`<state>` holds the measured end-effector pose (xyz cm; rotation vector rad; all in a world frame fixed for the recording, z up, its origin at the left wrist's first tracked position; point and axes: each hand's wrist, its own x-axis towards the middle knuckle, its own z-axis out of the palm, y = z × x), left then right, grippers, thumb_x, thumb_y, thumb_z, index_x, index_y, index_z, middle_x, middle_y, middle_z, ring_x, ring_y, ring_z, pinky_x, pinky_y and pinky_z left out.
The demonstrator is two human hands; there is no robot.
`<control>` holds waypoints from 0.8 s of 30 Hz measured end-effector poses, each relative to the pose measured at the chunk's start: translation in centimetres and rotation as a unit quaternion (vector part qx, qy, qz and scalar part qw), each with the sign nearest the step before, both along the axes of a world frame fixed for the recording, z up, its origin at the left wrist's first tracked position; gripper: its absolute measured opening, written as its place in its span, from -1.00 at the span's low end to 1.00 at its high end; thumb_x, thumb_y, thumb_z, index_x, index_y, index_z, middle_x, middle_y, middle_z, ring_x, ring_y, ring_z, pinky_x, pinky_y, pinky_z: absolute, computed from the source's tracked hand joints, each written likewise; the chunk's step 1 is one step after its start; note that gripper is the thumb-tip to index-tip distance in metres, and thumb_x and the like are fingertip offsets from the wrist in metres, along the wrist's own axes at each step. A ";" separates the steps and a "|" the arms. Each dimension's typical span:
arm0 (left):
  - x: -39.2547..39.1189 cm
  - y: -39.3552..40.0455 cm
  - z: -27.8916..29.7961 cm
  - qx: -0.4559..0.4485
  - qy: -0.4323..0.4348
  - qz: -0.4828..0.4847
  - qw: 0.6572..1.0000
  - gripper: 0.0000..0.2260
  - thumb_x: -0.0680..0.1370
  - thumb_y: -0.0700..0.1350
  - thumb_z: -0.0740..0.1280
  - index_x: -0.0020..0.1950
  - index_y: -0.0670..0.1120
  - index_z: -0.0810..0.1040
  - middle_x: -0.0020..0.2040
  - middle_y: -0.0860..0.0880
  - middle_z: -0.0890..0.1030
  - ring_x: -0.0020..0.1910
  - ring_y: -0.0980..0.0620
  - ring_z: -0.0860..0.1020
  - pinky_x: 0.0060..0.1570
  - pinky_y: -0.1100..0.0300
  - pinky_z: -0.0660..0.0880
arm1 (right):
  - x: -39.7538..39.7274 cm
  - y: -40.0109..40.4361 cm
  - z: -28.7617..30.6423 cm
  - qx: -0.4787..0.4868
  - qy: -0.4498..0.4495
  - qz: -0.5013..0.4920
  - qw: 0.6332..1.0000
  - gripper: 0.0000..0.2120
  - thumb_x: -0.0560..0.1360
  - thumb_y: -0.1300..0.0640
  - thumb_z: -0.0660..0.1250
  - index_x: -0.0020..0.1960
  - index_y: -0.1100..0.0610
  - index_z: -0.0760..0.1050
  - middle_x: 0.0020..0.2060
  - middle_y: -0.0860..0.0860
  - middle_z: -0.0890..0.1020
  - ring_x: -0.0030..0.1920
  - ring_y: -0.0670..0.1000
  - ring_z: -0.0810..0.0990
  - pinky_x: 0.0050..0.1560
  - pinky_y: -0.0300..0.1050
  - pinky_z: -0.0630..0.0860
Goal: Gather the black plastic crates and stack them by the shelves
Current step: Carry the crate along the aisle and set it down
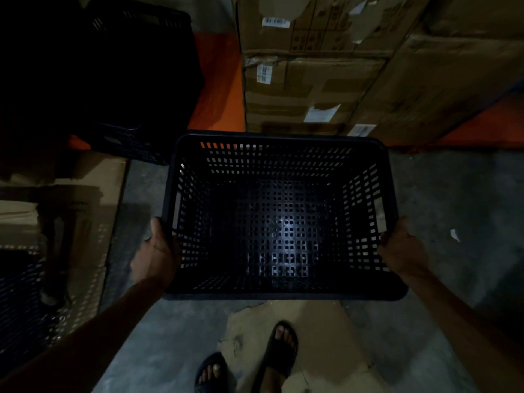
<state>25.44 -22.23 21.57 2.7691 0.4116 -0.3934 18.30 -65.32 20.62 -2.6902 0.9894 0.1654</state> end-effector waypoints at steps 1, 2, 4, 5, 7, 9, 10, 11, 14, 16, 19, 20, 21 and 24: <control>0.1 0.0 -0.1 0.000 -0.005 0.001 1.000 -0.67 0.56 -0.07 0.21 0.27 -0.11 0.21 -0.05 -0.37 0.60 -0.13 -0.39 0.58 -0.21 -0.10 0.39 | -0.1 0.0 -0.2 -0.005 -0.019 -0.001 1.000 -0.53 0.48 0.15 0.23 0.28 0.43 0.31 -0.03 0.41 0.58 -0.05 0.38 0.58 0.02 0.14 0.47; 0.1 0.0 -0.2 0.001 -0.010 0.000 1.000 -0.67 0.55 -0.07 0.21 0.26 -0.10 0.21 -0.06 -0.36 0.60 -0.14 -0.39 0.59 -0.22 -0.09 0.38 | -0.3 0.0 -0.3 -0.007 -0.027 -0.003 1.000 -0.54 0.47 0.16 0.26 0.27 0.42 0.33 -0.05 0.40 0.59 -0.06 0.39 0.59 0.01 0.14 0.48; 0.2 0.0 -0.4 0.009 -0.023 0.000 1.000 -0.68 0.54 -0.06 0.22 0.23 -0.10 0.22 -0.08 -0.36 0.61 -0.16 -0.39 0.59 -0.24 -0.08 0.36 | -0.3 0.0 -0.6 -0.012 -0.020 -0.003 1.000 -0.56 0.46 0.18 0.30 0.25 0.38 0.34 -0.05 0.38 0.60 -0.06 0.38 0.59 0.03 0.15 0.48; 0.1 0.0 -0.6 0.013 -0.028 0.000 1.000 -0.69 0.54 -0.06 0.23 0.20 -0.10 0.22 -0.10 -0.35 0.61 -0.18 -0.38 0.58 -0.25 -0.07 0.35 | -0.3 -0.1 -0.8 -0.011 -0.009 -0.003 1.000 -0.58 0.46 0.17 0.30 0.24 0.36 0.34 -0.05 0.37 0.60 -0.06 0.37 0.59 0.03 0.15 0.48; 0.1 0.1 -0.8 0.018 -0.037 -0.005 0.999 -0.70 0.53 -0.06 0.24 0.17 -0.10 0.22 -0.12 -0.34 0.61 -0.20 -0.38 0.58 -0.27 -0.05 0.34 | 0.0 -0.4 -0.8 -0.002 0.034 -0.012 0.999 -0.59 0.50 0.13 0.25 0.26 0.32 0.32 -0.04 0.36 0.59 -0.05 0.34 0.58 0.01 0.12 0.48; 0.1 0.3 -0.9 0.021 -0.041 -0.006 0.999 -0.69 0.53 -0.06 0.25 0.17 -0.09 0.22 -0.13 -0.34 0.61 -0.21 -0.38 0.58 -0.28 -0.05 0.33 | 0.0 -0.4 -0.8 -0.003 0.049 -0.015 0.999 -0.61 0.51 0.13 0.23 0.26 0.30 0.32 -0.05 0.35 0.59 -0.07 0.33 0.59 -0.03 0.10 0.47; 0.1 0.3 -1.0 0.020 -0.044 -0.008 0.999 -0.69 0.53 -0.05 0.25 0.17 -0.08 0.22 -0.13 -0.33 0.61 -0.21 -0.38 0.58 -0.29 -0.05 0.33 | -0.1 -0.3 -0.8 -0.008 0.020 -0.009 1.000 -0.65 0.50 0.16 0.26 0.21 0.32 0.36 -0.09 0.34 0.60 -0.10 0.33 0.59 -0.05 0.11 0.49; 0.1 0.3 -1.0 0.020 -0.048 -0.013 0.999 -0.69 0.53 -0.05 0.26 0.17 -0.08 0.22 -0.13 -0.33 0.61 -0.21 -0.38 0.58 -0.29 -0.05 0.33 | -0.2 -0.2 -0.8 -0.016 -0.018 -0.001 1.000 -0.70 0.48 0.19 0.28 0.14 0.34 0.39 -0.13 0.33 0.60 -0.13 0.33 0.60 -0.07 0.11 0.51; 0.2 0.4 -1.2 0.020 -0.049 -0.016 0.998 -0.69 0.53 -0.04 0.25 0.18 -0.08 0.22 -0.13 -0.34 0.60 -0.20 -0.39 0.58 -0.28 -0.06 0.33 | -0.4 -0.1 -0.8 -0.028 -0.045 0.001 0.999 -0.67 0.45 0.22 0.32 0.13 0.38 0.39 -0.11 0.36 0.60 -0.10 0.36 0.60 -0.03 0.15 0.51; 0.2 0.5 -1.3 0.021 -0.041 -0.007 0.999 -0.69 0.54 -0.03 0.23 0.19 -0.08 0.20 -0.11 -0.35 0.60 -0.18 -0.40 0.57 -0.26 -0.08 0.32 | -0.5 -0.2 -0.9 -0.009 -0.038 -0.010 0.999 -0.65 0.45 0.21 0.32 0.15 0.37 0.37 -0.06 0.38 0.58 -0.05 0.36 0.58 -0.01 0.16 0.50; 0.2 0.4 -1.3 0.029 -0.036 -0.014 0.999 -0.64 0.55 -0.04 0.23 0.27 -0.10 0.19 -0.06 -0.38 0.59 -0.13 -0.41 0.57 -0.24 -0.07 0.30 | -0.6 -0.2 -0.9 -0.028 -0.058 0.003 0.998 -0.69 0.43 0.23 0.35 0.08 0.37 0.40 -0.07 0.37 0.57 -0.07 0.34 0.58 -0.04 0.09 0.49; 0.2 0.3 -1.3 0.034 -0.034 -0.017 0.999 -0.60 0.55 -0.04 0.23 0.31 -0.11 0.18 -0.03 -0.39 0.58 -0.11 -0.42 0.57 -0.23 -0.07 0.28 | -0.4 -0.1 -0.9 -0.031 -0.062 0.000 0.998 -0.70 0.43 0.23 0.35 0.07 0.37 0.40 -0.08 0.36 0.58 -0.08 0.33 0.58 -0.06 0.05 0.49; 0.2 0.3 -1.2 0.038 -0.028 -0.018 0.999 -0.58 0.55 -0.04 0.24 0.32 -0.10 0.16 -0.01 -0.39 0.58 -0.09 -0.42 0.57 -0.22 -0.07 0.28 | -0.3 -0.1 -0.9 -0.025 -0.061 -0.011 0.998 -0.70 0.44 0.22 0.35 0.09 0.37 0.40 -0.07 0.35 0.58 -0.07 0.32 0.58 -0.06 0.03 0.48; 0.4 0.2 -0.7 0.035 -0.004 -0.017 0.999 -0.60 0.54 0.00 0.22 0.29 -0.06 0.15 0.02 -0.36 0.59 -0.08 -0.39 0.58 -0.20 -0.08 0.35 | 0.0 -0.2 -1.0 0.013 -0.043 -0.041 0.998 -0.65 0.46 0.21 0.33 0.17 0.35 0.38 0.06 0.35 0.56 0.04 0.32 0.56 0.04 0.06 0.48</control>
